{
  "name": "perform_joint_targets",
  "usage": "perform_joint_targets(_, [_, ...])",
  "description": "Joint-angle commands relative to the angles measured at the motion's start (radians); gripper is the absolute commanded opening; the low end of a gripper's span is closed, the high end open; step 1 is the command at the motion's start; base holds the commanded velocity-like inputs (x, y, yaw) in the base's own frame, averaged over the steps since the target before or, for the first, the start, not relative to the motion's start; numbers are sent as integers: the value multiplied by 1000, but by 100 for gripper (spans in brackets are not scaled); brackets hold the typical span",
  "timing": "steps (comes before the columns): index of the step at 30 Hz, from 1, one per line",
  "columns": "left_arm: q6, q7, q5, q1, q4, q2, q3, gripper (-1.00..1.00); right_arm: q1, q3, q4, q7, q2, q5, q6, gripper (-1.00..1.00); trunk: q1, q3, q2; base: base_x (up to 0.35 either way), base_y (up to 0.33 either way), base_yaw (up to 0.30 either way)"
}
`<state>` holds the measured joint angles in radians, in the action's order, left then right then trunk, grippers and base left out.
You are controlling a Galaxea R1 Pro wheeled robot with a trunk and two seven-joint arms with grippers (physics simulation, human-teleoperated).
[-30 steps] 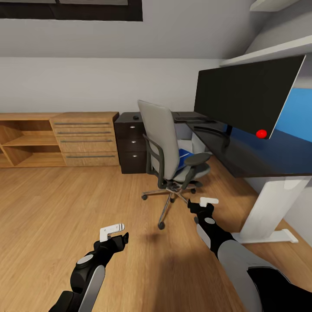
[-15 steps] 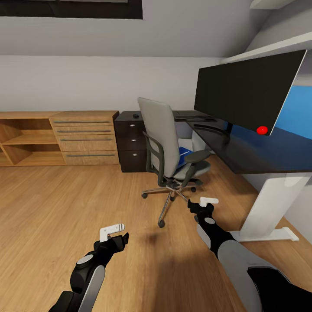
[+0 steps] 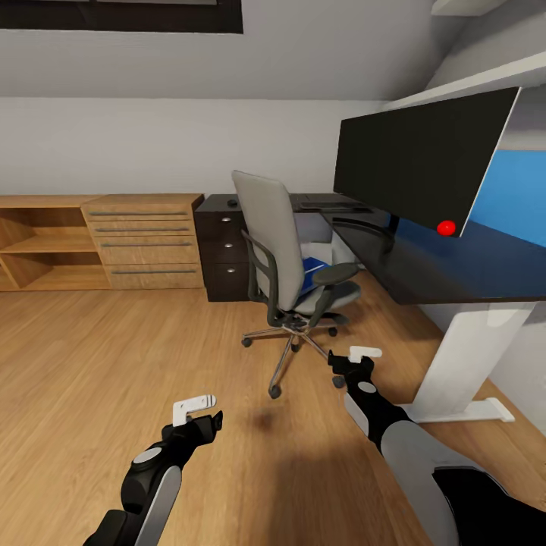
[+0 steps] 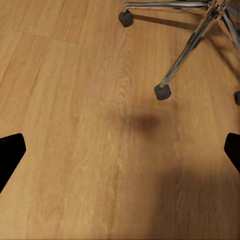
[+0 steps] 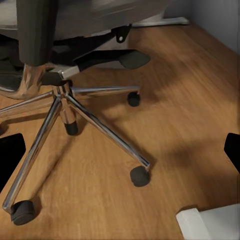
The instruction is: In the bedroom, organize the workspace by keeping the computer under the desk, ensuring the monitor is on the desk, placing the keyboard on the desk next to the monitor, placing the mouse on the desk next to the keyboard, moving the folder from the swivel chair onto the desk next to the mouse, stacking the notebook on top of the folder with the pen on top of the notebook, and positioning the swivel chair next to the desk.
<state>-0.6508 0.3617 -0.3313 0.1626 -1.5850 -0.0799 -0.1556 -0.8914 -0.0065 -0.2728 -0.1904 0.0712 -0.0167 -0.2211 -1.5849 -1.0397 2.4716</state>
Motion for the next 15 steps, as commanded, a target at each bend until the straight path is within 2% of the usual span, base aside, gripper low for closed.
perform_joint_targets(1, [-3, 9, -11, 0, -1, 0, -1, 100, 0, 0, 1, -2, 0, -2, -4, 100, 0, -1, 0, 0, -89, 0])
perform_joint_targets(10, [-2, 10, -9, 0, -1, 0, 2, 100, -1, -3, 3, -11, -2, -4, -38, 100, 0, -1, 0, 0, -14, 0])
perform_joint_targets(15, [-1, 12, -8, 1, -1, 0, 2, 100, -7, -4, 6, -85, 0, -5, -33, 100, 0, -1, 0, 0, 0, 0])
